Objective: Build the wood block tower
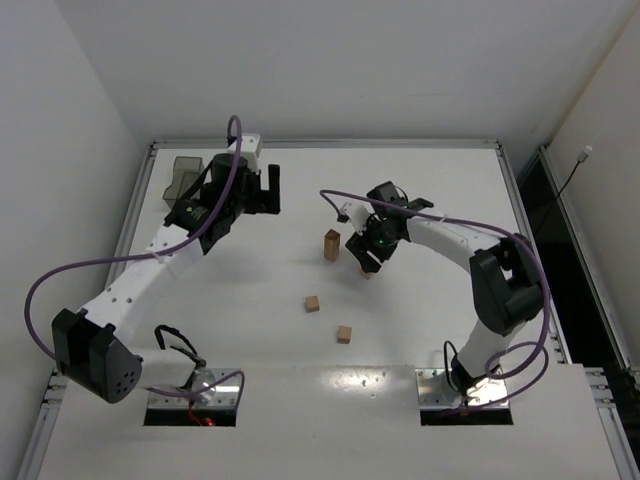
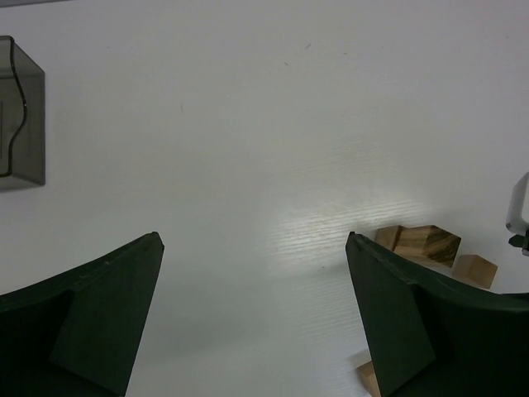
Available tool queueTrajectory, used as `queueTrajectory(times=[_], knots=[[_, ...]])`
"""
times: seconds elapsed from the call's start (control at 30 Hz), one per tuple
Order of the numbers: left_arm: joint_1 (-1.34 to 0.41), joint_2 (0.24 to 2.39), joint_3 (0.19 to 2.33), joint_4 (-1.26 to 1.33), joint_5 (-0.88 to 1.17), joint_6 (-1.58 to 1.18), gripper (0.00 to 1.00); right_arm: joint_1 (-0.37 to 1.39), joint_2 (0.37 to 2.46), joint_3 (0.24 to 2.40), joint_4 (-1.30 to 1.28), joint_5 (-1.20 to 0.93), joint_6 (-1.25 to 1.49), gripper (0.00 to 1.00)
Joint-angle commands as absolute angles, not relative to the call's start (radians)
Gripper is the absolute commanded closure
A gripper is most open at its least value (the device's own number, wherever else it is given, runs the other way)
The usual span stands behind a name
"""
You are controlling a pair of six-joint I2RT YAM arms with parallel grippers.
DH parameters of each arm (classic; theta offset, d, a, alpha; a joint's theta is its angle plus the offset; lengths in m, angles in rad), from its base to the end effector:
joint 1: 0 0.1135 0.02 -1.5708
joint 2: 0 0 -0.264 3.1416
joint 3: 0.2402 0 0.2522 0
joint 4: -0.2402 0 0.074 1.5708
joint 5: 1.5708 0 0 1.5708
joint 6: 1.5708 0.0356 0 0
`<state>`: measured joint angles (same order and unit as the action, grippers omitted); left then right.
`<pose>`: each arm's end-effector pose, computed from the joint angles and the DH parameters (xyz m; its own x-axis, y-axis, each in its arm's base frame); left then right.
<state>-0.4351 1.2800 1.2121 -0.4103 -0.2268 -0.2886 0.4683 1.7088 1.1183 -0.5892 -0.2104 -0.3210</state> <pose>0.2657 -0.1147 0.3596 -0.4654 -0.0895 -0.8806 0.1014 0.9829 -0.1535 0.2953 0.1577 0.1878 -0.6211 -0.6600 -0.4227 -0.7466 0.6623 0.0629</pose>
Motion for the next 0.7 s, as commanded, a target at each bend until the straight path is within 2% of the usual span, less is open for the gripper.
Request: queueTrajectory(times=[0.0, 0.67], knots=[[-0.425, 1.289, 1.212, -0.388, -0.233, -0.276, 0.10, 0.476, 1.749, 1.173, -0.555, -0.186, -0.270, 0.41], [-0.416, 1.336, 1.230, -0.379, -0.224, -0.267, 0.09, 0.494, 1.839, 1.183, -0.537, -0.084, -0.207, 0.50]])
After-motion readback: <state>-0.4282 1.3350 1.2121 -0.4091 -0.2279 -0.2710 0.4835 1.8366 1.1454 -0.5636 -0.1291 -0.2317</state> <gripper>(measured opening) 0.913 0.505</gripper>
